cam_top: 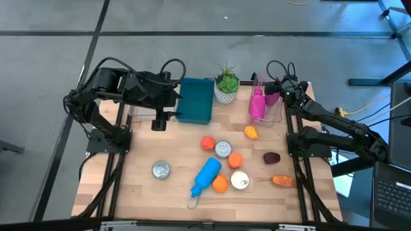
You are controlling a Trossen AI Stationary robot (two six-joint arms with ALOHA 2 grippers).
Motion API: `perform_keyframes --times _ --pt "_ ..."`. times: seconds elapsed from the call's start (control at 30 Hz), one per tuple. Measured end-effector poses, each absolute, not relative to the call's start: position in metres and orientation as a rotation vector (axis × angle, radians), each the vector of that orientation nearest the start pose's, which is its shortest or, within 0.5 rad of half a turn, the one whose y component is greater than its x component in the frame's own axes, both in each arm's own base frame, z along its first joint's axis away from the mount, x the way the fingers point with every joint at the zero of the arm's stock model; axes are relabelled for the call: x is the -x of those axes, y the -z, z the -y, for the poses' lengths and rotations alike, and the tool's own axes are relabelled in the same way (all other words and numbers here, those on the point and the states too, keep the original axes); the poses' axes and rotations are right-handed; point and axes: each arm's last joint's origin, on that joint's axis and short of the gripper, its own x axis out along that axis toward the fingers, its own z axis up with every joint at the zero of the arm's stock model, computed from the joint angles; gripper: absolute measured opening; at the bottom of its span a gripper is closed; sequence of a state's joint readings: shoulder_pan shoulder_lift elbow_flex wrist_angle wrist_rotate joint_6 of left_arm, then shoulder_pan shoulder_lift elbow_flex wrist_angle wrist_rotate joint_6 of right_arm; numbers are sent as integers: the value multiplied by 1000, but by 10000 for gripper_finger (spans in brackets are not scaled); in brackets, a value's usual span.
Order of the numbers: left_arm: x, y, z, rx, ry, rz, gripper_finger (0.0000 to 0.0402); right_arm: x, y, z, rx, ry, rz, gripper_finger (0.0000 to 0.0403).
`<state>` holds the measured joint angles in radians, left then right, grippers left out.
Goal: Pick & Place Food Item
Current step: Put the purple water bottle into the right transparent bin, then put the blue water bottle into the right transparent bin
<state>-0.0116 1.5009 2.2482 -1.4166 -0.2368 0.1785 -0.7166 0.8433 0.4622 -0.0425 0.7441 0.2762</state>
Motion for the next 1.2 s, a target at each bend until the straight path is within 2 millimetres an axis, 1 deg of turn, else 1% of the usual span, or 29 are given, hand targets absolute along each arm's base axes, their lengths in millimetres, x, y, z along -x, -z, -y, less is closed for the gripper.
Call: perform_keyframes --times 0.13,0.23,0.43,0.5,0.57,0.67,0.73,0.8,0.87,0.93,1.0,1.1,1.2 --pt "-216 -518 -4 -254 -157 -684 230 -119 -230 130 -208 1501 -245 242" --pt "-216 -518 -4 -254 -157 -684 230 -120 -236 132 -179 1529 -219 254" --pt "-216 -518 -4 -253 -157 -684 230 -124 -270 134 -150 1514 -134 256" --pt "-216 -518 -4 -252 -152 -684 230 -129 -285 132 -101 1436 -132 256" --pt "-216 -518 -3 -243 -127 -683 230 -136 -303 127 -66 1321 -109 256" --pt "-214 -515 -1 -204 -61 -709 230 -150 -327 113 -28 1062 -67 256" --pt "-215 -510 0 -159 -16 -745 230 -160 -339 100 -19 879 -40 256" --pt "-222 -498 3 -125 13 -800 230 -171 -342 86 -19 737 -35 256" --pt "-228 -481 9 -108 42 -881 230 -181 -340 72 -18 643 -58 256" --pt "-237 -457 16 -110 70 -986 230 -192 -335 55 -29 546 -87 256" --pt "-244 -429 26 -125 115 -1087 230 -203 -325 40 -42 459 -154 253" --pt "-257 -385 49 -177 214 -1167 230 -217 -315 16 -48 353 -208 246" --pt "-266 -343 85 -309 278 -1128 226 -225 -308 -4 -32 324 -233 237"
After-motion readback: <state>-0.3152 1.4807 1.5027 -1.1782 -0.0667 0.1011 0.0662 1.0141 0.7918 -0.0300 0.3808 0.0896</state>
